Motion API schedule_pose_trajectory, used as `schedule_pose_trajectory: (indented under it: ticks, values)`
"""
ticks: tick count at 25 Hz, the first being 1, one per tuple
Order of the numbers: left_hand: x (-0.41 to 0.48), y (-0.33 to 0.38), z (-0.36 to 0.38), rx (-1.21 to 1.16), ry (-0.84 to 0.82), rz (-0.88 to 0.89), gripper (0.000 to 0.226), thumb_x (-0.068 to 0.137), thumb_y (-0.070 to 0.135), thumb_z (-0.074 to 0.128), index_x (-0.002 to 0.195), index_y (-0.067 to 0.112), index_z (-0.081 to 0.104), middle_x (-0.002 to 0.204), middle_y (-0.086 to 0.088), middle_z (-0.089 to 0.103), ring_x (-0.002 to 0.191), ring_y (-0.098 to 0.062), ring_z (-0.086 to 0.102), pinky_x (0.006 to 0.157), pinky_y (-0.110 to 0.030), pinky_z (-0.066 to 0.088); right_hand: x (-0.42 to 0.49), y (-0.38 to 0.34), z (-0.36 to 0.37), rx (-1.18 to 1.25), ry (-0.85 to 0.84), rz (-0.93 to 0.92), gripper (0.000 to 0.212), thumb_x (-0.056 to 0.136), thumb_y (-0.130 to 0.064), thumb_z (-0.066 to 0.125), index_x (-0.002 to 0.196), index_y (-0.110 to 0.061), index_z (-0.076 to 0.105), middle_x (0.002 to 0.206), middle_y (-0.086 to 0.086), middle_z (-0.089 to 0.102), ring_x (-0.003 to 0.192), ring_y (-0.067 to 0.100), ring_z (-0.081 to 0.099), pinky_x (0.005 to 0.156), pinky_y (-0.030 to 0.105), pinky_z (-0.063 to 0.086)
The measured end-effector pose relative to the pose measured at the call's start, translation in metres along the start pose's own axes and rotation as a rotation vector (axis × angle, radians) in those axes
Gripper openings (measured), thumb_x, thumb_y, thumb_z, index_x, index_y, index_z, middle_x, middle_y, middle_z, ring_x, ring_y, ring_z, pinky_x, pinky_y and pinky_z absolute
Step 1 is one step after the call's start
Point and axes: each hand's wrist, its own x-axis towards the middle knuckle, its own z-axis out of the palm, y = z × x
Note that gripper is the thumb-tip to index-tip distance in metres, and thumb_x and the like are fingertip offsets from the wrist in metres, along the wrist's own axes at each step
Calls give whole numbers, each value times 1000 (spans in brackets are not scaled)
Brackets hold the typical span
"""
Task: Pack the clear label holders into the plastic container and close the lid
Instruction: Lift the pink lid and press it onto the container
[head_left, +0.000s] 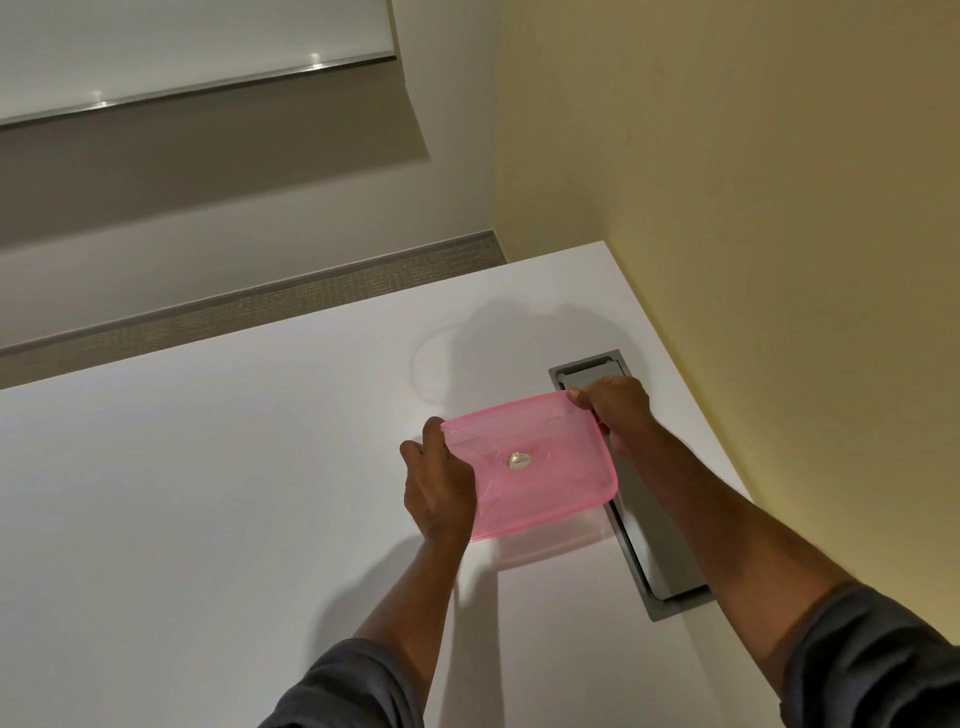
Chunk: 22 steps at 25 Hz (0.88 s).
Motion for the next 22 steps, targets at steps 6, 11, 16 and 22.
schedule_pose_trajectory:
  ticks: [6,11,16,22]
  values:
    - [-1,-1,2,5,19,-20,46,97,7,41,129,35,55,108,-2,49,75,-37,61,70,-39,48,-35,19,9,-536,82,-510,38,103,-29,67,139,-17,68,139,11,70,128,30,65,105,46,55]
    - [-1,-1,0,28,69,65,48,99,3,51,141,25,59,128,-7,60,107,-38,68,76,-49,58,-49,67,6,-1006,-25,-919,82,108,-66,30,171,-15,23,180,6,15,169,24,9,136,50,17]
    - [-18,-18,13,297,-11,444,68,114,46,27,169,6,26,178,-16,20,167,-35,17,135,-55,18,-45,75,9,-1008,11,-983,84,108,-68,31,171,-13,20,181,5,12,169,22,6,135,54,18]
    - [-22,-22,17,266,-8,605,77,112,55,15,169,4,22,179,-18,14,168,-35,10,136,-54,16,-36,83,12,-923,29,-1022,98,102,-76,42,172,-13,15,182,3,9,169,19,4,136,43,18]
